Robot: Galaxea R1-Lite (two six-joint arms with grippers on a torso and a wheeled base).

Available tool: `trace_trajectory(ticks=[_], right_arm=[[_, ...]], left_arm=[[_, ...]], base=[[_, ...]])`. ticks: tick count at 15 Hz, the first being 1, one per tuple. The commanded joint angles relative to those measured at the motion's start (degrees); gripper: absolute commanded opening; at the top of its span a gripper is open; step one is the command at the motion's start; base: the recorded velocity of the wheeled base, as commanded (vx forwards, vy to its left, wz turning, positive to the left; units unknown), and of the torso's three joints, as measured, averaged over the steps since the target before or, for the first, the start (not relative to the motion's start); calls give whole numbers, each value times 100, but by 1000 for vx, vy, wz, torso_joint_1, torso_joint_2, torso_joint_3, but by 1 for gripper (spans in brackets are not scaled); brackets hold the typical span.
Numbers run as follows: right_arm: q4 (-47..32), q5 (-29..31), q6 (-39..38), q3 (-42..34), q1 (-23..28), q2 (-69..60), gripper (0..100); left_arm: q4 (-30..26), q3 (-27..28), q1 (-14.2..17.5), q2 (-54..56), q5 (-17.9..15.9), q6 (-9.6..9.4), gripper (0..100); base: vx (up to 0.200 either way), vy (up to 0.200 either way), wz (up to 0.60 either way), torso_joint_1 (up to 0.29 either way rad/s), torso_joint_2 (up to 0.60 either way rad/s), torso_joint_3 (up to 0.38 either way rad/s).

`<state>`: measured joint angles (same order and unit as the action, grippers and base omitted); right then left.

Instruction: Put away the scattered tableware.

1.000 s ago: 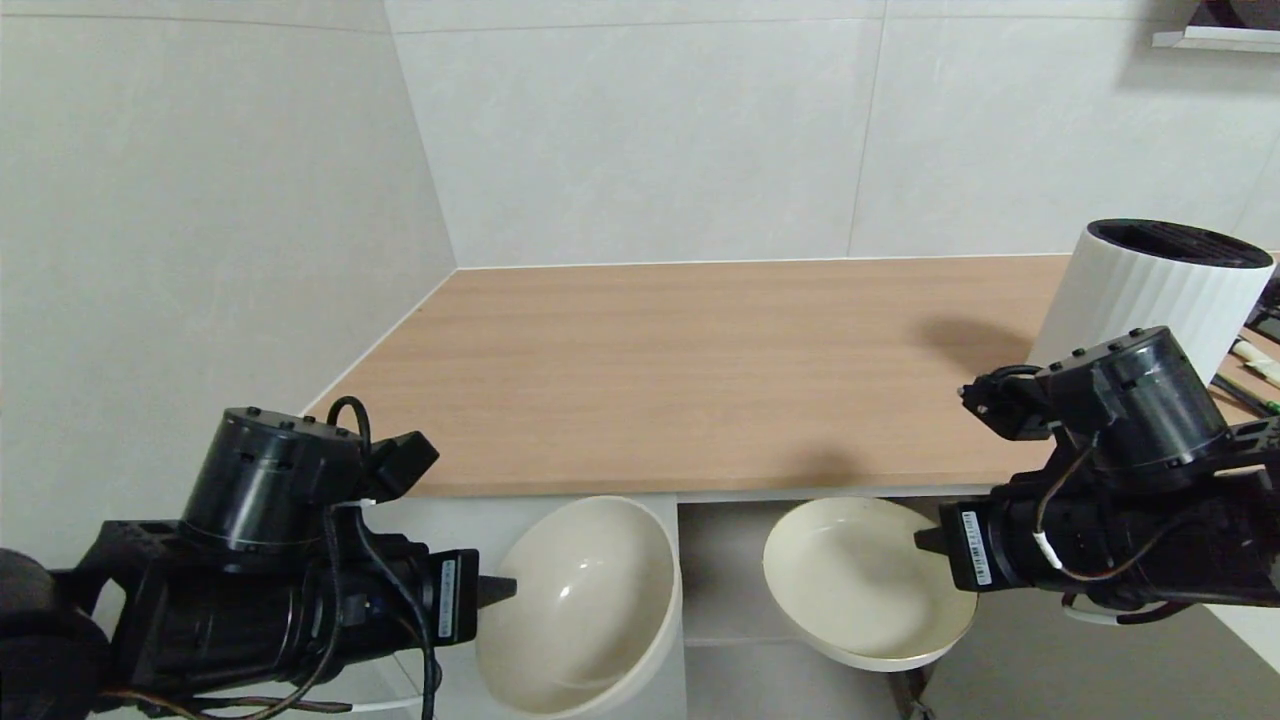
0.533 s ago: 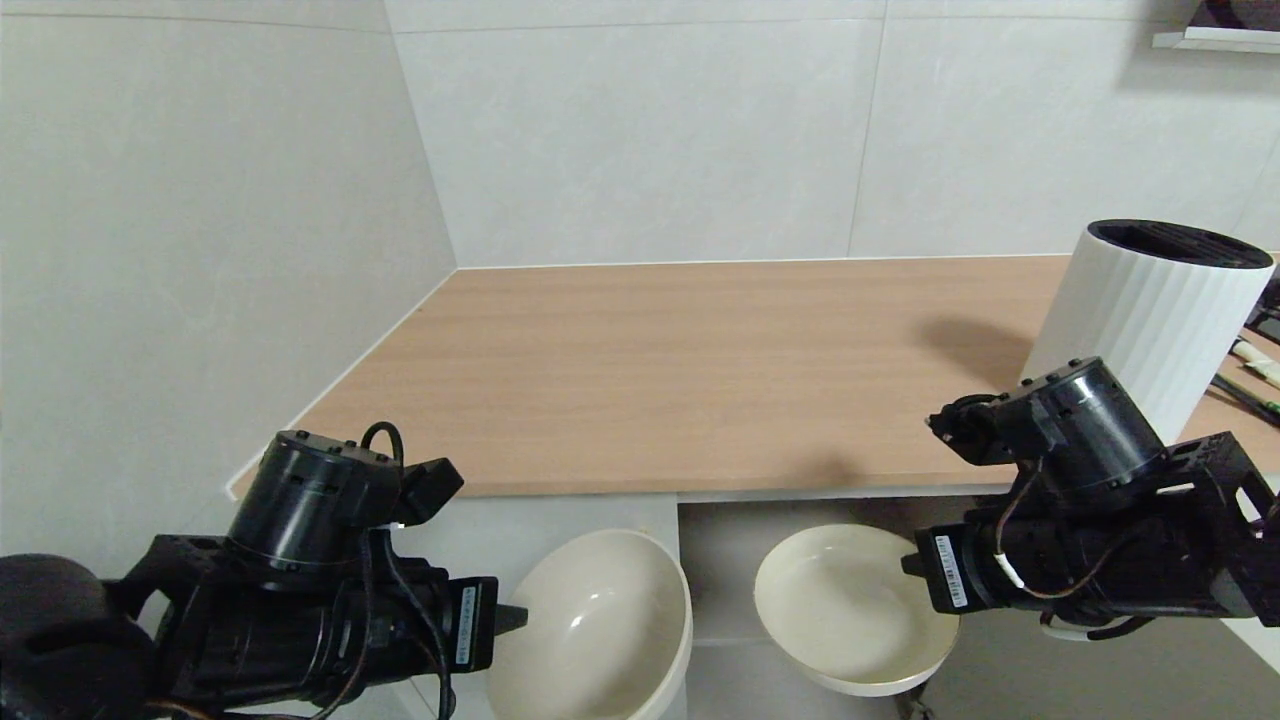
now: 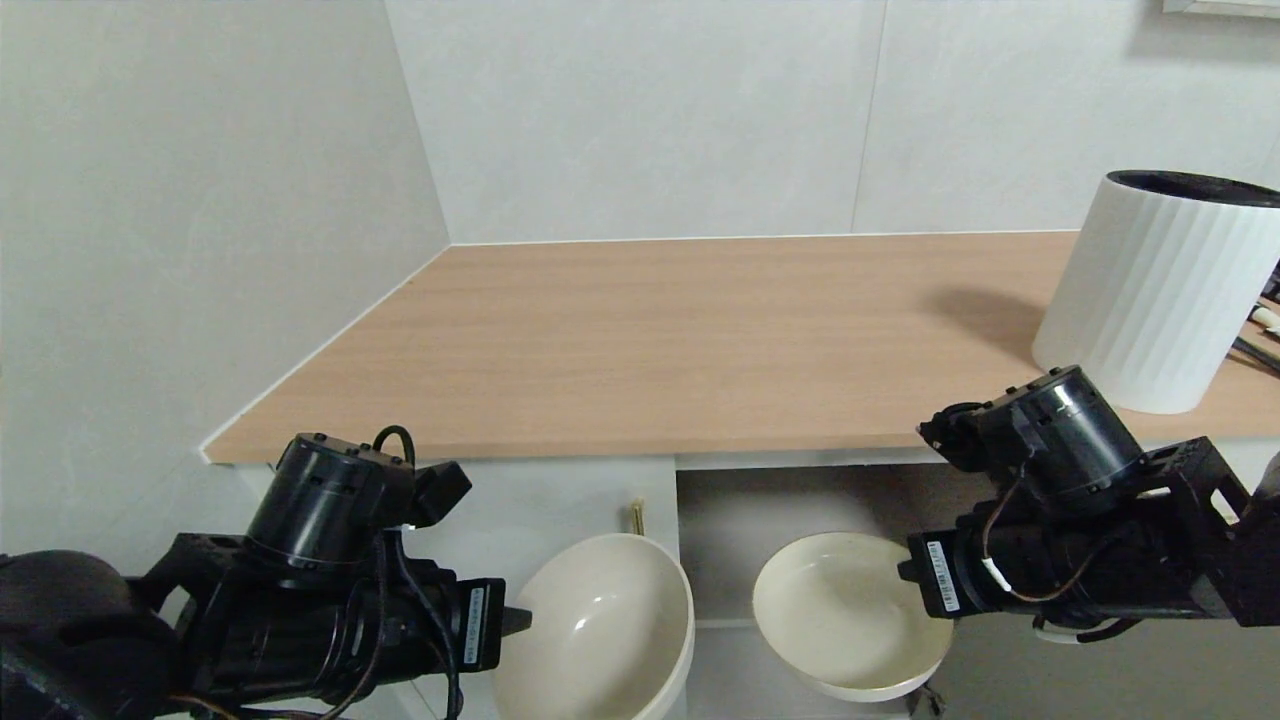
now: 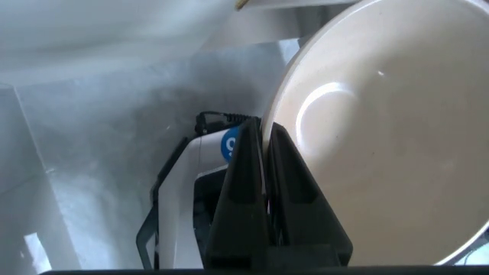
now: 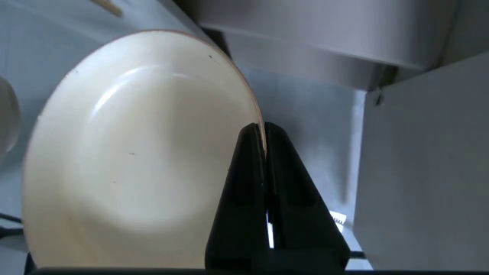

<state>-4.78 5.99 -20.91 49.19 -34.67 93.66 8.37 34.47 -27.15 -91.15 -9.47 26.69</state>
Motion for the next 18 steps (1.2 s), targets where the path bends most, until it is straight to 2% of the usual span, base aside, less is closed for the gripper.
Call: trace_trajectory(ticks=[1,12,18], right_arm=[[3,-1,-1,3,-5,47,0],[3,8,-1,-6,-5,109,0],[161,17,-1,-6,4,337,0]], left_arm=[[6,-2,-1,-17,-2,3,0],[6,-2,-1,-26,-2,3,0],[6,-11,-1,-26,24,3,0]], base=[[0,0,0,-183,466,286],[0,0,0,-139,450,305],[0,0,0,-18,66,46]])
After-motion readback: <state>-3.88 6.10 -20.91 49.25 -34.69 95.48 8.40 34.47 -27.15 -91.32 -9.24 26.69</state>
